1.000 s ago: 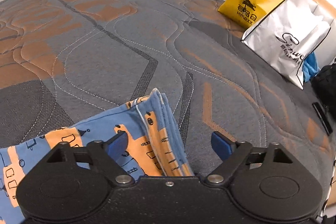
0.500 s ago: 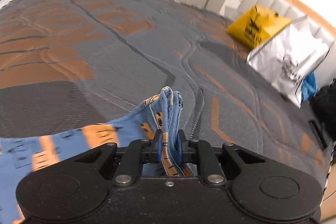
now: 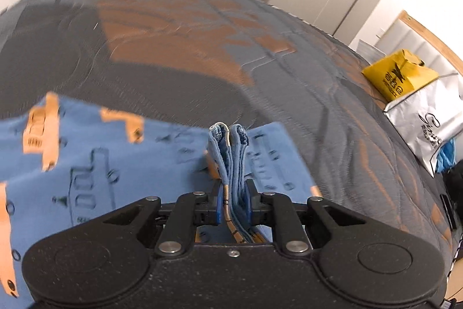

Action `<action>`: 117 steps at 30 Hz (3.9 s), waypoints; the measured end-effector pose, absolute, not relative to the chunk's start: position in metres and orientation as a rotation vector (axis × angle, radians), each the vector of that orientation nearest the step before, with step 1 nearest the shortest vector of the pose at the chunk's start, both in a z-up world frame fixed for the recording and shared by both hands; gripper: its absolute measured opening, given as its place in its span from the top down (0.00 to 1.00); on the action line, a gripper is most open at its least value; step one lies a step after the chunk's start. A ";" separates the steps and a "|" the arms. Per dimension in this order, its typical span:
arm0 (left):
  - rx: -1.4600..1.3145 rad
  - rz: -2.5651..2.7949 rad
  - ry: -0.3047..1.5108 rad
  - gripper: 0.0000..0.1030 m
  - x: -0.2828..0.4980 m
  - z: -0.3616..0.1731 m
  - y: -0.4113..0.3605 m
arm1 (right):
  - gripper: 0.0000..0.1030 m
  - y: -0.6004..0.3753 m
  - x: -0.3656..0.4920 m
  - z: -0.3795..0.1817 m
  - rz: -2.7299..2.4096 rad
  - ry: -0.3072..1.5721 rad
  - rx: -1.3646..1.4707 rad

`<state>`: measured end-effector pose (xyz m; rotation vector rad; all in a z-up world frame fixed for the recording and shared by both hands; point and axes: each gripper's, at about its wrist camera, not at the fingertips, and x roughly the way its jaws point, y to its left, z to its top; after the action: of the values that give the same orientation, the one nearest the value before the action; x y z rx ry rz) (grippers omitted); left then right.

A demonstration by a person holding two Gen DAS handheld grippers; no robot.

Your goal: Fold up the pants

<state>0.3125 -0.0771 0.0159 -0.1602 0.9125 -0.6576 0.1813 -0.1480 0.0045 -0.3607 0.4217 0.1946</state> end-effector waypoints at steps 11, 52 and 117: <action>-0.225 -0.688 0.908 0.88 0.325 -0.006 -0.063 | 0.82 -0.148 0.199 -0.013 0.203 0.480 -0.354; -0.218 -0.551 0.837 0.85 0.317 -0.009 0.063 | 0.81 -0.050 0.221 -0.015 0.418 0.467 -0.416; -0.319 -0.152 0.435 0.01 0.192 0.023 0.169 | 0.00 -0.087 0.267 0.004 0.111 0.364 -0.469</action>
<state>0.1917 0.1690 0.0232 -0.3188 0.4349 -0.1523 0.2675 -0.0868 0.0041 -0.4690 0.3641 0.1112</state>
